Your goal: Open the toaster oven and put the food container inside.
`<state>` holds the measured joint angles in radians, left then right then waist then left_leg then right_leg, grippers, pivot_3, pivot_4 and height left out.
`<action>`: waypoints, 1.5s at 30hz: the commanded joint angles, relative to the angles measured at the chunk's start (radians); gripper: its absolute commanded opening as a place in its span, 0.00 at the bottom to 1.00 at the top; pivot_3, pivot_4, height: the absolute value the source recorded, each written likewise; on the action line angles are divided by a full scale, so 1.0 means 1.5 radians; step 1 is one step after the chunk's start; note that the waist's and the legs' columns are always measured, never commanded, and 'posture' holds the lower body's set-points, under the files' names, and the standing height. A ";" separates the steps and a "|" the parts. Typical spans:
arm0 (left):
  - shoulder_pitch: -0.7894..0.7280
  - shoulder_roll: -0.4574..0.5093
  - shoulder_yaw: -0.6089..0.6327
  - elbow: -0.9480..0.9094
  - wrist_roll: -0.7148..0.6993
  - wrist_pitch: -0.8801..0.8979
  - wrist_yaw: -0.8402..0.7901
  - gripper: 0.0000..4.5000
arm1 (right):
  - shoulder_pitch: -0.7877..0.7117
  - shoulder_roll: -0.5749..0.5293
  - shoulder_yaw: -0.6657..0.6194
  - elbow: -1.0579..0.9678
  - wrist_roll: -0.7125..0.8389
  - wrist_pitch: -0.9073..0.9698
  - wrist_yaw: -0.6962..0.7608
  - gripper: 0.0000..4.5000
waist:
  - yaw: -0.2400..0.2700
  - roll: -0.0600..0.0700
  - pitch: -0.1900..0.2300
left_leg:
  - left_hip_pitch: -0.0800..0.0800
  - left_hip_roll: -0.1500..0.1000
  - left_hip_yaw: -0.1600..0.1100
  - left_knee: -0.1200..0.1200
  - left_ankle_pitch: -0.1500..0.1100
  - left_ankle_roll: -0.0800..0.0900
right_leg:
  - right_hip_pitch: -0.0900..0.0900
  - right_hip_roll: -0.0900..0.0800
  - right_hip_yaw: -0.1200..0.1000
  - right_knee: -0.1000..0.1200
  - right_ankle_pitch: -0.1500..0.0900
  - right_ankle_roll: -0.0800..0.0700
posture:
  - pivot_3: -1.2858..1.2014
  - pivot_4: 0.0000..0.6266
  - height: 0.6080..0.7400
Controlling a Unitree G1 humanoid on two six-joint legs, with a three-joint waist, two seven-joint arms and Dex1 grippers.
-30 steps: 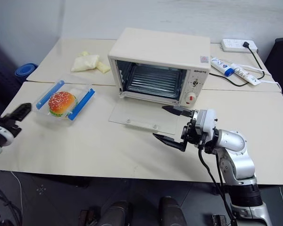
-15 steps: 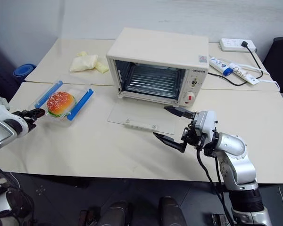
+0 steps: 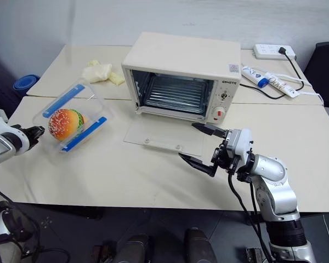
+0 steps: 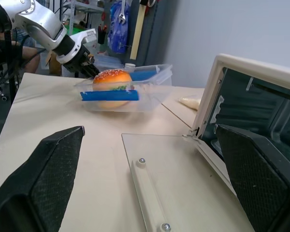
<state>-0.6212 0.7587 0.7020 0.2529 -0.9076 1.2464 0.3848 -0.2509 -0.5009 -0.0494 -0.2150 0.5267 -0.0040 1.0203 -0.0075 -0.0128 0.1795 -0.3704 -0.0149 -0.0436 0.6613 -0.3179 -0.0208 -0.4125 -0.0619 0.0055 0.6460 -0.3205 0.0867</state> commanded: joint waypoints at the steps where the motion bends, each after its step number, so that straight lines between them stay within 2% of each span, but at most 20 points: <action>1: -0.012 0.046 -0.013 -0.020 0.019 0.024 -0.055 0.03 | -0.005 0.002 -0.008 -0.002 -0.002 -0.019 0.003 1.00 | 0.002 0.000 0.000 | 0.000 0.000 0.000 0.000 0.000 0.000 | 0.000 0.000 0.000 0.000 0.000 0.000 | 0.52 0.24 1.00; 8: -0.052 0.156 -0.130 -0.062 0.012 0.114 -0.242 0.03 | 0.005 -0.008 -0.021 0.013 -0.008 -0.030 0.004 1.00 | 0.004 0.000 0.000 | -0.001 0.000 -0.001 0.000 0.000 0.000 | 0.000 0.000 0.000 -0.001 0.000 0.000 | 0.52 0.24 1.00; 12: -0.116 0.164 -0.211 -0.087 0.027 0.147 -0.306 0.03 | 0.020 -0.023 -0.054 0.020 -0.016 -0.033 -0.014 1.00 | 0.007 0.000 0.000 | -0.001 -0.001 -0.001 0.000 0.000 0.000 | 0.000 -0.002 0.000 -0.001 0.000 0.000 | 0.52 0.24 1.00; 14: -0.164 0.142 -0.259 -0.103 0.043 0.154 -0.317 0.03 | 0.040 -0.031 -0.077 0.020 -0.023 -0.037 -0.028 1.00 | 0.006 0.000 0.000 | -0.001 -0.002 -0.001 0.000 0.000 0.001 | 0.000 -0.002 0.000 -0.001 0.000 0.000 | 0.52 0.24 1.00; 19: -0.272 0.019 -0.341 -0.095 0.071 0.169 -0.330 0.03 | 0.122 -0.037 -0.112 -0.024 -0.028 -0.036 -0.058 1.00 | 0.013 0.000 0.000 | -0.001 -0.002 -0.001 0.000 0.000 0.001 | 0.000 -0.002 0.000 0.000 0.000 0.000 | 0.52 0.24 1.00; 26: -0.314 -0.128 -0.366 -0.042 0.158 0.128 -0.301 0.03 | 0.194 -0.021 -0.115 -0.089 -0.032 -0.031 -0.109 1.00 | 0.002 -0.001 0.000 | -0.001 -0.001 0.002 0.000 0.000 0.000 | -0.001 0.000 0.001 0.001 0.000 0.000 | 0.52 0.24 1.00; 30: -0.341 -0.168 -0.400 0.008 0.209 0.107 -0.314 0.03 | 0.220 -0.007 -0.105 -0.116 -0.035 -0.030 -0.136 1.00 | 0.005 -0.001 0.000 | 0.000 0.000 0.001 0.000 0.001 0.000 | -0.001 0.001 0.001 0.001 0.000 0.000 | 0.52 0.24 1.00; 37: -0.377 -0.212 -0.409 0.081 0.274 0.040 -0.335 0.03 | 0.252 0.013 -0.098 -0.144 -0.045 -0.033 -0.168 1.00 | 0.007 -0.001 0.000 | 0.000 -0.001 0.001 0.001 0.001 0.000 | 0.000 0.000 0.001 0.001 0.000 0.000 | 0.52 0.24 1.00; 39: -0.382 -0.216 -0.420 0.090 0.295 0.033 -0.338 0.19 | 0.253 0.015 -0.095 -0.147 -0.046 -0.033 -0.175 1.00 | 0.006 -0.001 0.000 | 0.000 -0.001 0.001 0.001 0.001 0.000 | 0.000 0.000 0.001 0.001 0.000 0.000 | 0.52 0.24 1.00; 41: -0.392 -0.225 -0.410 0.102 0.305 0.024 -0.339 0.31 | 0.252 0.017 -0.094 -0.149 -0.047 -0.032 -0.180 1.00 | 0.005 -0.001 0.000 | 0.000 -0.001 0.001 0.001 0.001 0.000 | 0.000 0.000 0.001 0.001 0.000 0.000 | 0.52 0.24 1.00; 45: -0.404 -0.235 -0.386 0.106 0.304 0.029 -0.354 0.60 | 0.251 0.015 -0.095 -0.149 -0.047 -0.034 -0.188 1.00 | 0.005 -0.001 0.000 | -0.001 -0.001 0.001 0.001 0.001 0.000 | 0.000 0.000 0.001 0.001 0.000 0.000 | 0.52 0.24 1.00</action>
<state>-1.1807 0.4005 0.0876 0.4373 -0.4538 1.2990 -0.1335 0.1271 -0.4798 -0.1772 -0.3908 0.4496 -0.0418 0.7475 0.0006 -0.0138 0.1802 -0.3714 -0.0167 -0.0418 0.6622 -0.3167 -0.0213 -0.4133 -0.0617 0.0066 0.6482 -0.3203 0.0871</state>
